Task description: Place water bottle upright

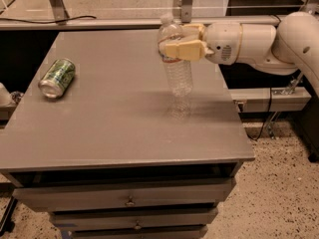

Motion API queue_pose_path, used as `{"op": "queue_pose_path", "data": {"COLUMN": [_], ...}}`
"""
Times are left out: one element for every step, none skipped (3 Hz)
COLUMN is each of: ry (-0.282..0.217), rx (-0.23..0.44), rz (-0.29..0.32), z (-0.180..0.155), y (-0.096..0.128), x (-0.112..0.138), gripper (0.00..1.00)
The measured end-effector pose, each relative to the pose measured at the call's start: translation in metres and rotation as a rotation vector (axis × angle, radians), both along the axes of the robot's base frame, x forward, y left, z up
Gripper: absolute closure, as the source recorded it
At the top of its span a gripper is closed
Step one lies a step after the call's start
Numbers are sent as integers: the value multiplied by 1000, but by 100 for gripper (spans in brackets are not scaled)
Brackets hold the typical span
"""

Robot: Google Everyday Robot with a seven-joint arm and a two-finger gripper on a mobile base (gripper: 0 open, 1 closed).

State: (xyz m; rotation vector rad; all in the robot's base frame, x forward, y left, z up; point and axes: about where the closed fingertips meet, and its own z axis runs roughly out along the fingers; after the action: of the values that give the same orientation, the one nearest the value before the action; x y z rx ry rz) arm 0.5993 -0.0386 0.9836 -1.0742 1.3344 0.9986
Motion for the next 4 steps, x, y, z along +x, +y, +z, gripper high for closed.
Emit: {"op": "queue_pose_path", "data": {"ry": [-37, -96, -127, -121], "rx": [82, 165, 196, 214], "rz": [-5, -5, 0, 17], "z": [-7, -11, -15, -22], "y": [-14, -28, -40, -48], "x": [-2, -5, -9, -15], "gripper": [100, 100, 100, 83]}}
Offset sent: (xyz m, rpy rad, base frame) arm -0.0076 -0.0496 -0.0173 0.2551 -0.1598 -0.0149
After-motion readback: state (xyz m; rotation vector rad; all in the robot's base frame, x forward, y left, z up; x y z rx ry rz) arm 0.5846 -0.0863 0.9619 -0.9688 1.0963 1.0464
